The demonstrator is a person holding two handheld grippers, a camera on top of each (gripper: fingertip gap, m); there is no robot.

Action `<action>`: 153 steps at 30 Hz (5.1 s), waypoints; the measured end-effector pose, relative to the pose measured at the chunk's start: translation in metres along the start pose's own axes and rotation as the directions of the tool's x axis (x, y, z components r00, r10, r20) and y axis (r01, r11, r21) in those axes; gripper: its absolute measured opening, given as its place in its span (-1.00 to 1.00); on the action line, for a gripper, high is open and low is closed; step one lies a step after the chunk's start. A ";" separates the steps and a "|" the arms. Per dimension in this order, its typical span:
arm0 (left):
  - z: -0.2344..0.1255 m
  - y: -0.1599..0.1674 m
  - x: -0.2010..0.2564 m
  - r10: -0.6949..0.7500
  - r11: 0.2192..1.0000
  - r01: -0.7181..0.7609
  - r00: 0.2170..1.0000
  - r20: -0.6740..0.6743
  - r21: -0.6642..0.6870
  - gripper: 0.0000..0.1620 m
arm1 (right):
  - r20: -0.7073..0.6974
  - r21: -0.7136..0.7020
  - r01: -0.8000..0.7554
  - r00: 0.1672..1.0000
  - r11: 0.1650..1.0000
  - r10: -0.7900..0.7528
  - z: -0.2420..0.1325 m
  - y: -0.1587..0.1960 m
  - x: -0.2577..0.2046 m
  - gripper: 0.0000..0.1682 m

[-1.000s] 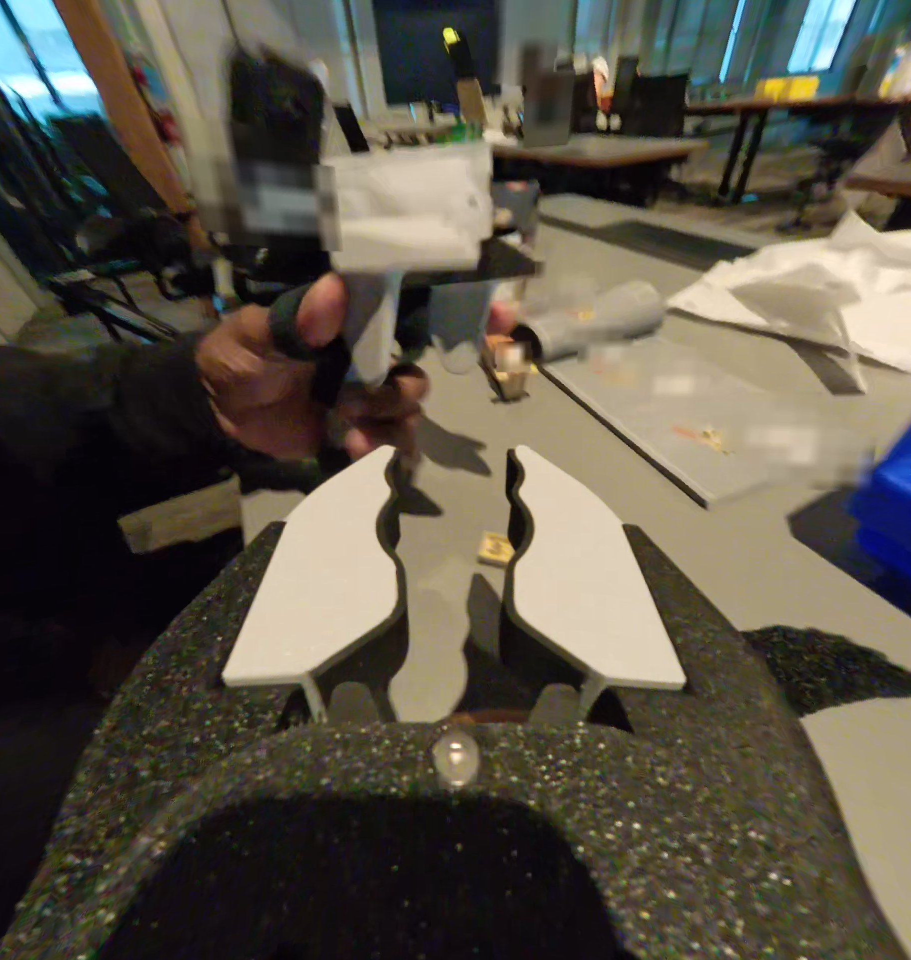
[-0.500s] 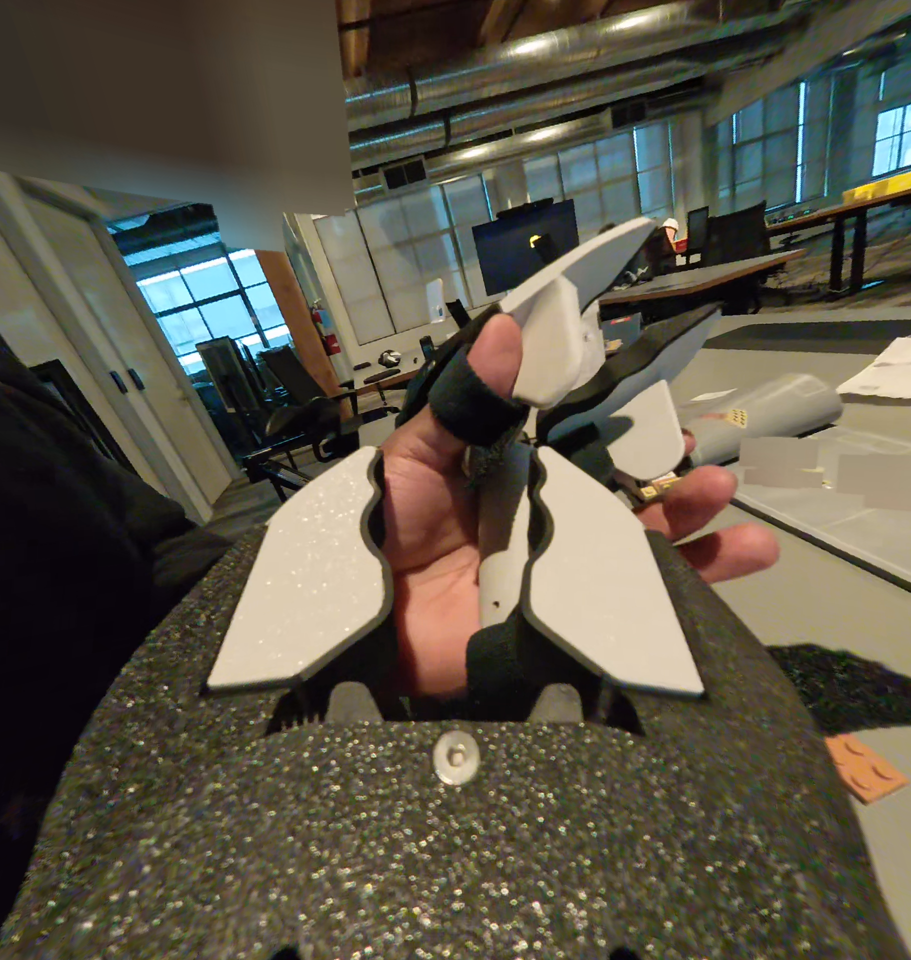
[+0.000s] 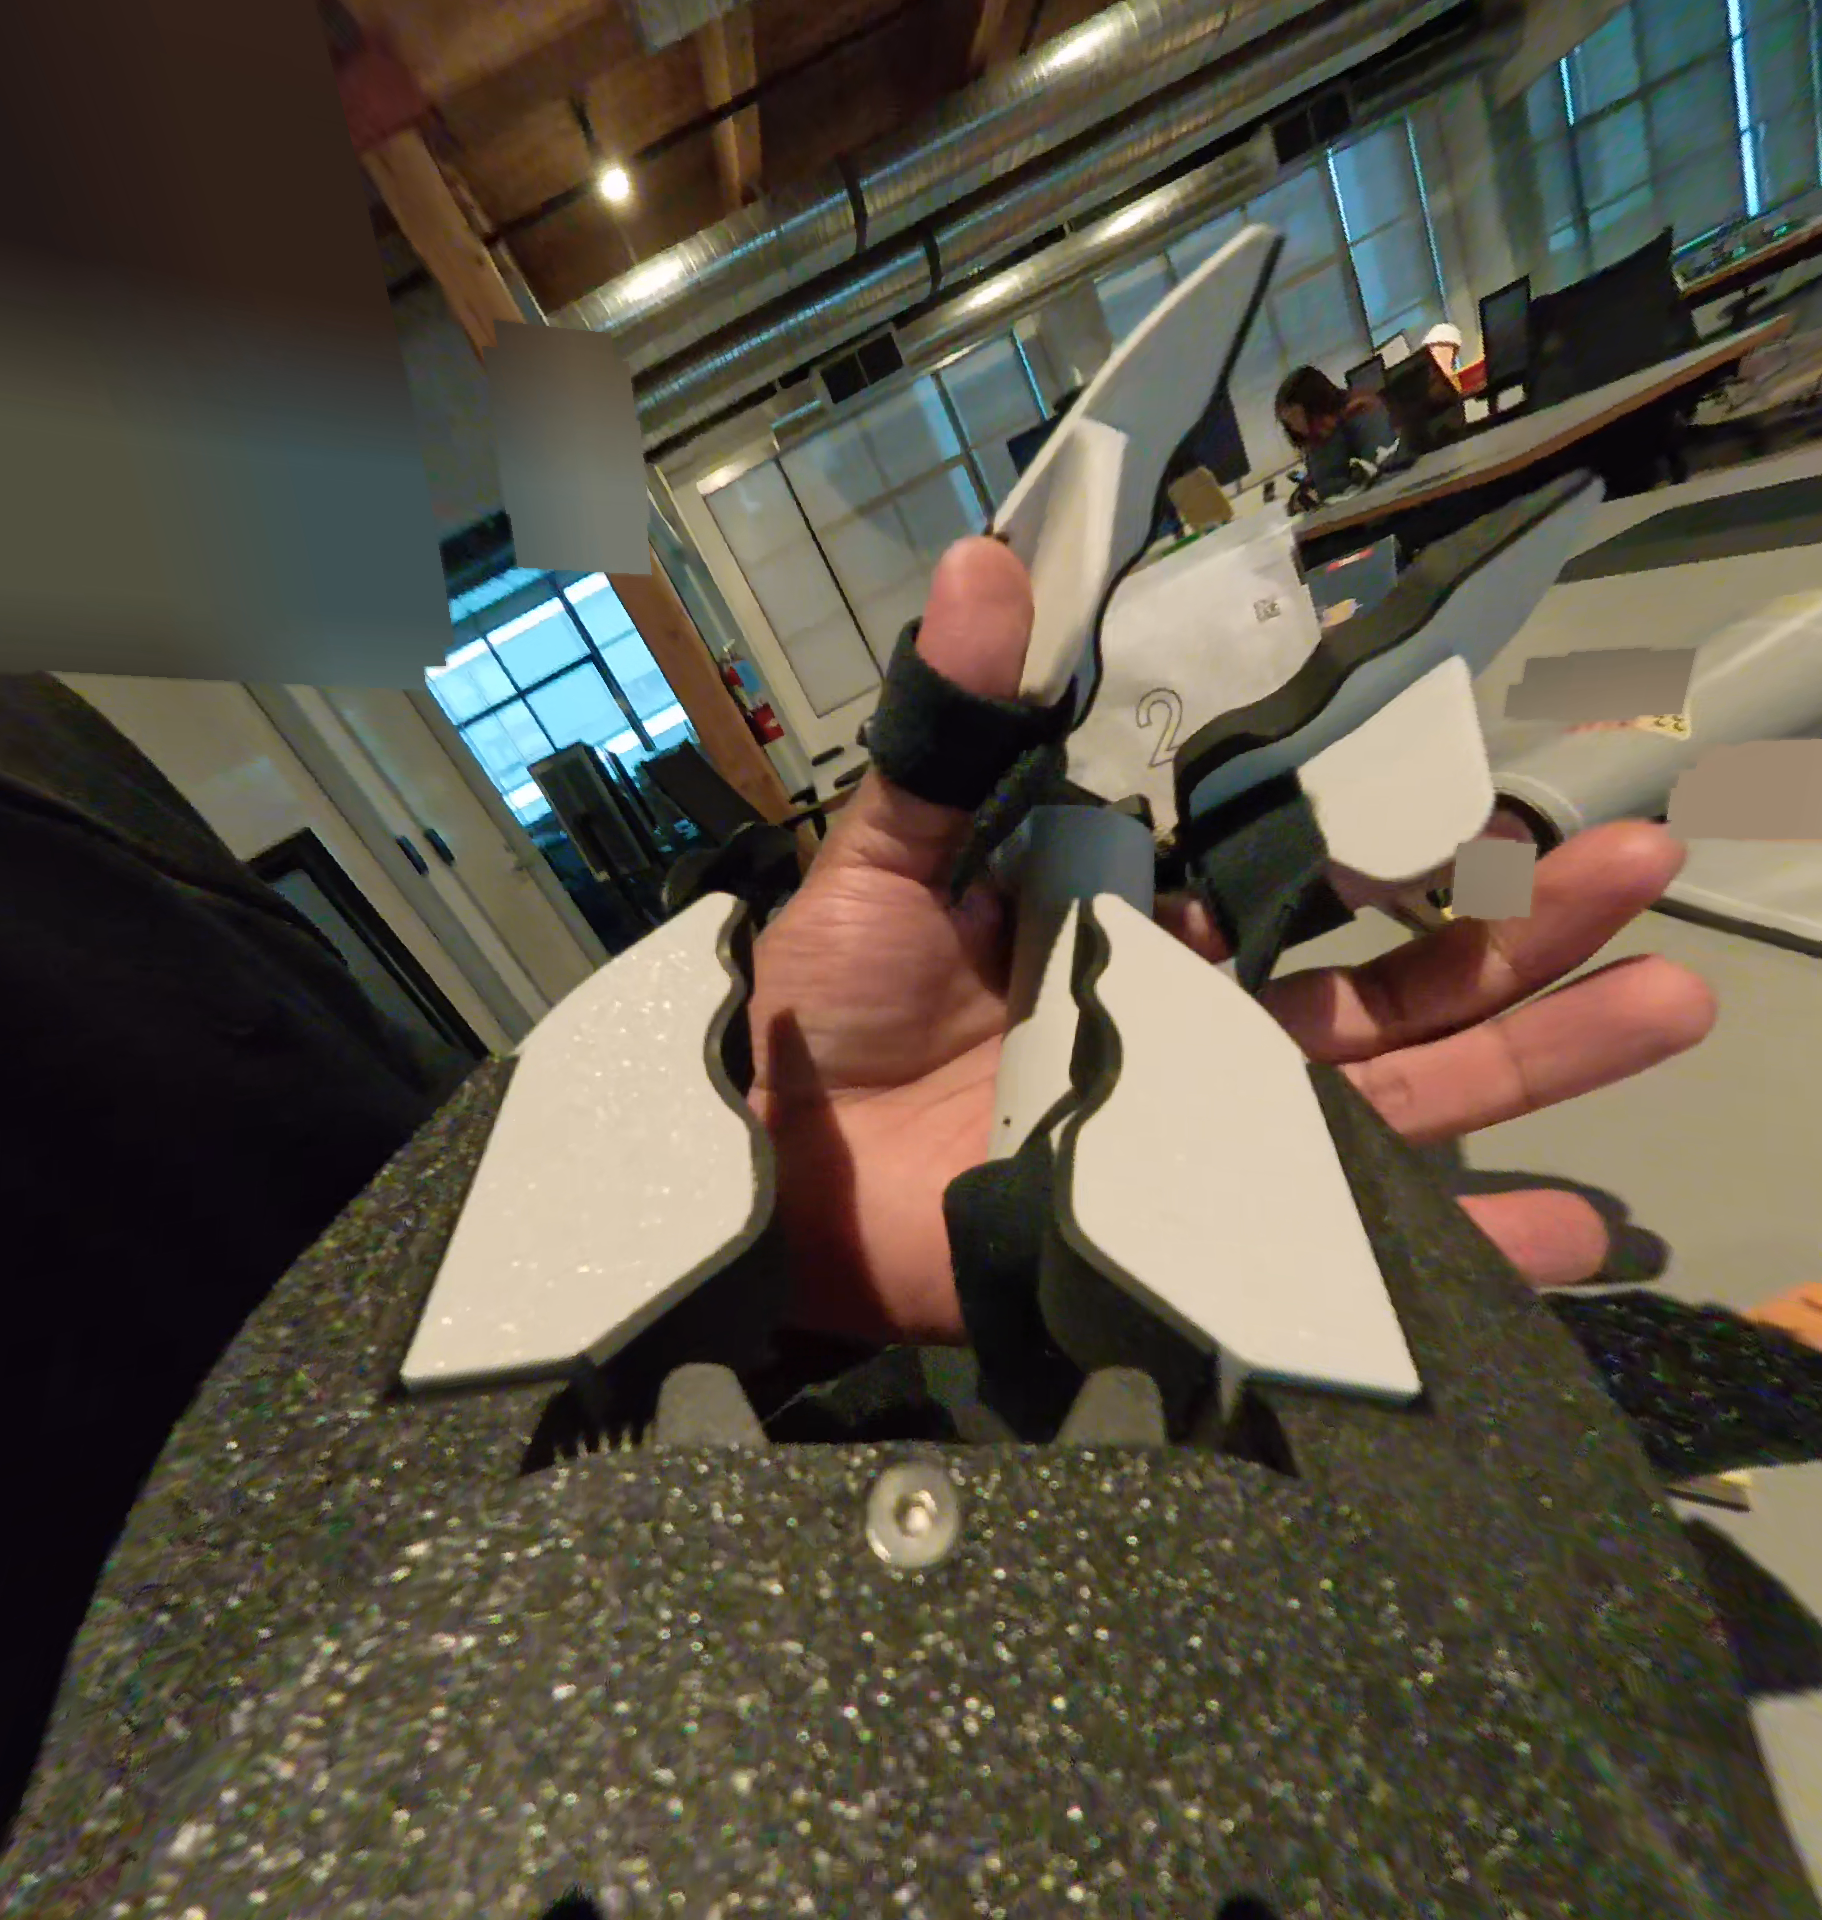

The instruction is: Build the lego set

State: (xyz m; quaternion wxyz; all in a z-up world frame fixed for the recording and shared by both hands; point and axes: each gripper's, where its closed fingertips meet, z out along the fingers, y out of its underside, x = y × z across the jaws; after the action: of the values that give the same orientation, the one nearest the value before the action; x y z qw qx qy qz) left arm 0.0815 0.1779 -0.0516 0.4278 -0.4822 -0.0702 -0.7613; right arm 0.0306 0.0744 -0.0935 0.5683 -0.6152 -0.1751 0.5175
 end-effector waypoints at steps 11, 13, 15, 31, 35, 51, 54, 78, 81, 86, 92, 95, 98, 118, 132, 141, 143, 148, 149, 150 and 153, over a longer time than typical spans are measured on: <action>0.005 0.009 -0.007 0.368 0.891 -0.381 0.924 -0.098 -0.245 -0.42 | -0.046 0.032 0.097 0.994 0.995 -0.096 -0.036 -0.025 0.016 -0.47; -0.006 0.032 -0.027 0.537 0.696 -0.532 0.831 -0.143 -0.482 -0.43 | -0.123 -0.052 0.144 0.981 0.988 -0.149 -0.053 -0.025 0.034 -0.47; -0.033 0.061 -0.065 0.685 0.330 -0.580 0.690 -0.234 -0.745 -0.44 | -0.180 -0.156 0.162 0.965 0.974 -0.189 -0.067 -0.018 0.051 -0.48; -0.096 0.118 -0.102 0.726 -0.137 -0.301 0.618 -0.302 -0.944 -0.82 | -0.250 -0.342 0.113 0.946 0.933 -0.206 -0.076 0.003 0.079 -0.51; -0.079 0.112 -0.085 0.638 0.081 -0.312 0.746 -0.192 -0.947 -1.00 | -0.243 -0.357 0.147 0.939 0.922 -0.244 -0.079 0.002 0.081 -0.51; -0.046 0.101 -0.042 0.119 0.584 0.002 0.989 0.088 -0.812 -1.00 | -0.179 -0.353 0.458 0.823 0.816 -0.540 -0.072 -0.007 0.083 -0.55; -0.046 0.105 -0.037 0.033 0.604 0.065 0.994 0.107 -0.794 -1.00 | -0.173 -0.330 0.515 0.791 0.791 -0.587 -0.070 -0.010 0.079 -0.58; -0.066 0.100 -0.109 0.608 -0.187 -0.364 0.687 -0.399 -0.912 -0.62 | -0.099 -0.700 0.394 0.773 0.596 -0.627 -0.113 -0.003 0.116 -0.80; -0.072 0.103 -0.121 0.587 -0.280 -0.338 0.680 -0.439 -0.898 -0.68 | -0.049 -0.762 0.363 0.794 0.537 -0.606 -0.118 0.004 0.122 -0.80; -0.079 0.106 -0.122 0.561 -0.351 -0.351 0.664 -0.495 -0.868 -0.80 | 0.007 -0.783 0.360 0.822 0.508 -0.570 -0.116 0.007 0.127 -0.80; -0.087 0.109 -0.116 0.559 -0.315 -0.363 0.676 -0.481 -0.877 -0.82 | 0.077 -0.805 0.355 0.857 0.475 -0.510 -0.104 0.021 0.130 -0.80; -0.091 0.109 -0.112 0.571 -0.307 -0.379 0.660 -0.487 -0.873 -0.82 | 0.122 -0.835 0.355 0.864 0.420 -0.489 -0.100 0.032 0.130 -0.80; -0.092 0.110 -0.107 0.569 -0.295 -0.398 0.657 -0.494 -0.869 -0.94 | 0.170 -0.861 0.364 0.865 0.356 -0.473 -0.095 0.041 0.129 -0.80; -0.100 0.103 -0.099 0.578 -0.229 -0.400 0.678 -0.454 -0.888 -0.81 | 0.219 -0.934 0.311 0.888 0.177 -0.404 -0.083 0.055 0.121 -0.80; -0.103 0.105 -0.101 0.554 -0.229 -0.374 0.709 -0.436 -0.899 -0.82 | 0.249 -0.957 0.287 0.889 0.043 -0.385 -0.074 0.063 0.123 -0.80; -0.100 0.099 -0.095 0.536 -0.158 -0.401 0.732 -0.420 -0.902 -0.83 | 0.253 -0.961 0.277 0.893 0.011 -0.373 -0.079 0.068 0.124 -0.78; -0.100 0.099 -0.094 0.532 -0.154 -0.401 0.736 -0.418 -0.903 -0.83 | 0.250 -0.961 0.277 0.891 0.017 -0.379 -0.079 0.067 0.124 -0.77; -0.102 0.100 -0.094 0.521 -0.158 -0.402 0.742 -0.422 -0.902 -0.81 | 0.236 -0.958 0.278 0.898 0.065 -0.372 -0.082 0.062 0.122 -0.73; -0.102 0.100 -0.094 0.519 -0.164 -0.399 0.742 -0.423 -0.902 -0.81 | 0.236 -0.957 0.281 0.899 0.074 -0.369 -0.082 0.063 0.121 -0.72; -0.103 0.101 -0.094 0.515 -0.176 -0.397 0.743 -0.428 -0.901 -0.81 | 0.238 -0.955 0.284 0.900 0.080 -0.365 -0.082 0.063 0.121 -0.72; -0.107 0.104 -0.097 0.511 -0.217 -0.390 0.735 -0.445 -0.895 -0.80 | 0.240 -0.955 0.287 0.899 0.078 -0.366 -0.082 0.067 0.122 -0.71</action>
State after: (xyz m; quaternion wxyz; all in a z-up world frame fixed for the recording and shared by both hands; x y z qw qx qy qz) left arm 0.1011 0.1139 -0.2164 0.2053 -0.6556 0.6379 -0.3481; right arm 0.1237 0.1100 -0.2207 0.1428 -0.7930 -0.5797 0.1218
